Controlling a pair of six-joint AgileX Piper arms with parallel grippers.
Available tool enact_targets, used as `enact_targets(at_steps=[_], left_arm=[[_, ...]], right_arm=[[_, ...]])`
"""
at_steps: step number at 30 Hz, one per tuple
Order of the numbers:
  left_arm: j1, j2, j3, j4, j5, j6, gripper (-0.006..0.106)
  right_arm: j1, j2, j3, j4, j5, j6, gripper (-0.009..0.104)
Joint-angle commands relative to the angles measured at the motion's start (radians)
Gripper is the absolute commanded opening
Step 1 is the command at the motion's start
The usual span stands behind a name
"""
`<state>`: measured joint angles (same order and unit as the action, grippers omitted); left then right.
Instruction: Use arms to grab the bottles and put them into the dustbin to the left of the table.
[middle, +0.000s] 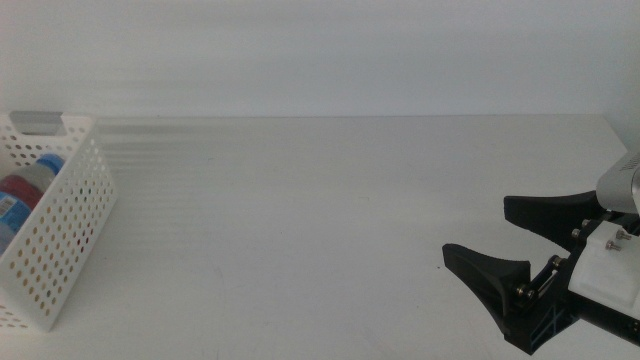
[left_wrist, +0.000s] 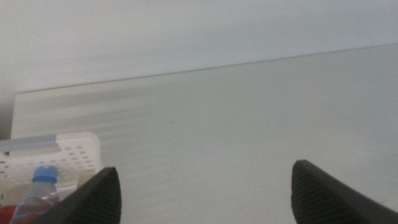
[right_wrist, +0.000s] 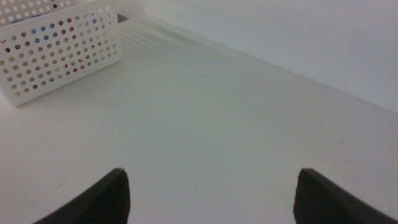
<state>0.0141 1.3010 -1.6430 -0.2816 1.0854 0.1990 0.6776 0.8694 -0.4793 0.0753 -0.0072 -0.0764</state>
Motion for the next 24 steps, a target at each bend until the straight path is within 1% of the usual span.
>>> enact_targets(at_steps=[1, 4, 8, 11, 15, 18, 22, 24], left_arm=[[-0.009, -0.031, -0.030, -0.039, -0.083, -0.013, 0.090], [-0.062, -0.086, 0.025, 0.004, -0.252, -0.013, 0.090], [-0.161, -0.210, 0.200, 0.130, -0.569, -0.014, 0.090], [-0.215, -0.283, 0.321, 0.189, -0.754, -0.022, 0.090], [-0.238, -0.362, 0.452, 0.197, -0.909, -0.049, 0.090], [-0.239, -0.392, 0.510, 0.195, -0.917, -0.085, 0.090], [-0.239, -0.394, 0.541, 0.170, -0.914, -0.131, 0.090], [-0.239, -0.396, 0.553, 0.174, -0.908, -0.132, 0.090]], right_arm=[[-0.008, -0.008, -0.026, -0.006, -0.070, -0.011, 0.070], [-0.008, -0.008, -0.026, -0.006, -0.070, -0.011, 0.070], [-0.008, -0.008, -0.026, -0.006, -0.071, -0.011, 0.070], [-0.008, -0.008, -0.026, -0.006, -0.071, -0.011, 0.070], [-0.008, -0.008, -0.026, -0.006, -0.071, -0.011, 0.070], [-0.008, -0.008, -0.026, -0.006, -0.071, -0.011, 0.070], [-0.008, -0.008, -0.026, -0.006, -0.071, -0.011, 0.070], [-0.008, -0.008, -0.026, -0.006, -0.071, -0.011, 0.070]])
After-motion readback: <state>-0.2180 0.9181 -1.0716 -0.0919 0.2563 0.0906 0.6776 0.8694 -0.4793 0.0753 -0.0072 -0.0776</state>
